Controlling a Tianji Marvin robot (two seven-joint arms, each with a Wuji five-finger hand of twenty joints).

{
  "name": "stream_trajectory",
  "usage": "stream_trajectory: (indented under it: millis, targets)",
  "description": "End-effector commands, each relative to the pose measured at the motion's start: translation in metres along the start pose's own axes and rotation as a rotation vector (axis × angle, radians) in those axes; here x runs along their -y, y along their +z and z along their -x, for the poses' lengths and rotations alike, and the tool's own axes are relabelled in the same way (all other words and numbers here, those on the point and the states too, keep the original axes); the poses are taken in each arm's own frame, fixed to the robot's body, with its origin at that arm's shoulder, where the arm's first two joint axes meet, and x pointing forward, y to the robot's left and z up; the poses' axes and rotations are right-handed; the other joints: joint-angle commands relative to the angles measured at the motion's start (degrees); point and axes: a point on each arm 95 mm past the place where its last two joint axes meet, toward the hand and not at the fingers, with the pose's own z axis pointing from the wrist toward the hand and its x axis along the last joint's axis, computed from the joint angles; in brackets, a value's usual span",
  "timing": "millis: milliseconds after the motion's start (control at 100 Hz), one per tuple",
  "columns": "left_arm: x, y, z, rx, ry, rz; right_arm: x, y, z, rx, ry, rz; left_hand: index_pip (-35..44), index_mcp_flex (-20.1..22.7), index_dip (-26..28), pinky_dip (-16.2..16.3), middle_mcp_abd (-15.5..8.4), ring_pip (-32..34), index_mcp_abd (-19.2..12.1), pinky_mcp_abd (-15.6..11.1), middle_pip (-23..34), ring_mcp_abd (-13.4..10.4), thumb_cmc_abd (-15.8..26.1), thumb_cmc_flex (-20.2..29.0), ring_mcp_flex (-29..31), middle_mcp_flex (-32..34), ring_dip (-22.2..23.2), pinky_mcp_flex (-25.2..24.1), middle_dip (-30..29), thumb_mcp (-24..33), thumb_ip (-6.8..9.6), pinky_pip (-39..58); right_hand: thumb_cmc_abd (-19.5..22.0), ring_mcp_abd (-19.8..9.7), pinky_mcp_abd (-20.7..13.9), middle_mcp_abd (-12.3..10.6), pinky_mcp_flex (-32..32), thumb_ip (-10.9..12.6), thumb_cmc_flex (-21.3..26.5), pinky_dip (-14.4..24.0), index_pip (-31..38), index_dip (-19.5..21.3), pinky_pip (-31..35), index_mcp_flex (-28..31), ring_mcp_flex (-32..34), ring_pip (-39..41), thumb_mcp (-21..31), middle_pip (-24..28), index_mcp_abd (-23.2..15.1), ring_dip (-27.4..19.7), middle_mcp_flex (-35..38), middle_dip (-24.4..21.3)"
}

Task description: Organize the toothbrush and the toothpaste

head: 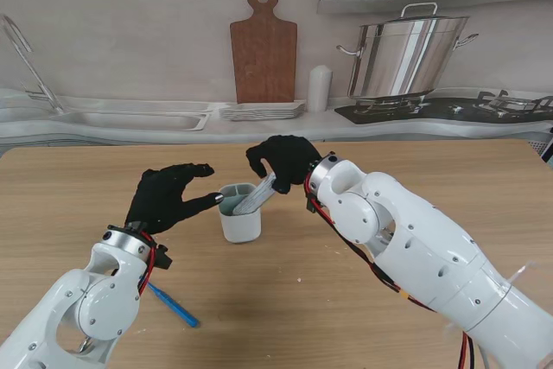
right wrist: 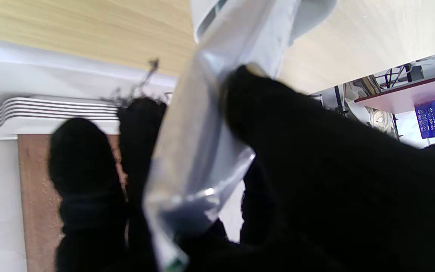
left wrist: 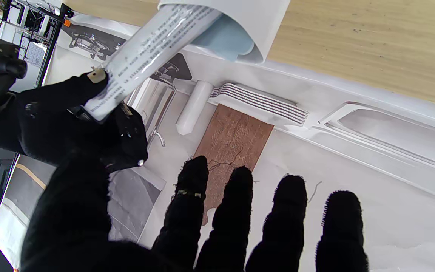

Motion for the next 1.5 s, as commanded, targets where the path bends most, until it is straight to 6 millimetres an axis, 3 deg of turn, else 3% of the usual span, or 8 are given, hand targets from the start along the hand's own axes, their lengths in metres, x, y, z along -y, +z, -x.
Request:
stream_trajectory:
  millis: [0,820,880,1060,1090,1120,1380,1490]
  targets:
    - [0.001,-0.001,-0.004,-0.009,-0.007,0.008,-0.001,0.007,-0.008,-0.011,0.009,0.003,-0.2,-0.4,0.9,0.5,-0.1,0.3,-1.1,0.7,1.0,0.4,-0.2,0.2,-0.1,0.0,-0.1,-0.8,1.9,1.1,-0.46,0.3,4.1,-4.7,-0.2,2.9,-0.2,-0.8,-0.1,0.8,-0.1,-1.5,-0.3,-1.0,1.5,0.2,7.1,-0.3,-0.9,1.8,-1.1,-1.1]
    - [0.003,-0.005,-0.004,-0.002,-0.009,-0.011,0.023,0.03,-0.03,-0.024,0.088,-0.007,-0.3,-0.3,0.9,0.5,-0.2,0.3,-1.2,0.7,1.0,0.3,-0.2,0.2,0.4,0.2,0.0,-0.7,2.0,1.0,-0.48,0.3,6.1,-1.4,1.3,4.0,-5.4,-0.6,0.5,0.0,-1.3,-7.2,-1.9,-3.1,-3.1,-2.3,7.4,-1.7,1.6,1.2,-5.3,-6.3]
    - [0.003,-0.006,-0.004,-0.001,-0.009,-0.011,0.025,0.03,-0.031,-0.025,0.091,-0.008,-0.3,-0.2,0.9,0.5,-0.1,0.3,-1.2,0.7,1.0,0.4,-0.2,0.2,0.4,0.2,0.0,-0.7,2.0,1.0,-0.48,0.3,7.4,-0.4,2.1,4.1,-7.3,0.4,-1.7,0.0,-2.3,-7.4,-1.9,-4.5,-5.1,-2.7,7.7,-2.3,2.5,1.4,-7.2,-6.9]
    - [0.004,-0.007,-0.003,0.001,-0.009,-0.011,0.027,0.03,-0.03,-0.031,0.099,-0.012,-0.3,-0.2,0.8,0.5,-0.1,0.3,-1.1,0.8,1.0,0.4,-0.2,0.3,0.5,0.3,0.0,-0.7,2.0,1.0,-0.49,0.2,14.5,2.1,4.7,4.9,-15.3,8.8,-13.2,2.0,-8.1,-5.4,-3.2,-10.0,-14.6,-7.1,4.8,-6.5,6.3,4.6,-15.2,-6.8]
    - [0.004,-0.007,-0.003,0.001,-0.01,-0.011,0.027,0.03,-0.03,-0.031,0.102,-0.014,-0.3,-0.2,0.8,0.5,-0.1,0.3,-1.1,0.8,1.0,0.4,-0.2,0.3,0.5,0.2,0.0,-0.8,2.0,1.0,-0.49,0.2,15.7,2.4,5.1,5.0,-16.2,10.9,-14.8,3.0,-9.8,-2.7,-3.6,-10.4,-15.8,-7.7,4.0,-7.1,6.8,4.7,-15.9,-7.5]
    - [0.004,-0.007,-0.003,0.002,-0.01,-0.012,0.028,0.03,-0.03,-0.03,0.105,-0.016,-0.3,-0.2,0.8,0.5,-0.2,0.3,-1.2,0.8,1.0,0.3,-0.2,0.3,0.5,0.2,0.0,-0.7,2.0,1.0,-0.5,0.2,16.4,2.7,5.6,5.1,-16.7,12.3,-15.9,3.9,-12.5,3.3,-4.2,-10.7,-16.8,-8.3,3.4,-7.6,7.3,4.6,-16.7,-8.4]
    - [0.004,-0.007,-0.003,0.003,-0.009,-0.012,0.027,0.026,-0.026,-0.021,0.122,-0.018,-0.4,-0.1,0.8,0.5,0.0,0.3,-1.2,0.8,1.0,0.5,-0.2,0.2,0.7,0.3,0.1,-0.7,2.0,1.0,-0.52,0.2,17.0,4.6,8.9,6.6,-23.5,11.6,-21.3,3.5,-16.6,2.9,-8.3,-17.9,-24.3,-12.7,-0.1,-13.3,9.7,3.0,-22.8,-11.5]
    - [0.004,-0.007,-0.003,0.002,-0.009,-0.012,0.023,0.025,-0.026,-0.043,0.128,0.003,-0.4,-0.1,0.8,0.5,-0.1,0.3,-1.2,0.7,0.9,0.4,-0.3,0.3,0.7,0.3,0.1,-0.7,2.0,1.0,-0.51,0.2,20.7,6.3,11.1,6.8,-36.9,10.2,-31.0,2.8,-20.8,-0.1,-15.0,-28.2,-31.7,-18.3,-8.6,-18.3,11.1,1.1,-29.4,-14.0]
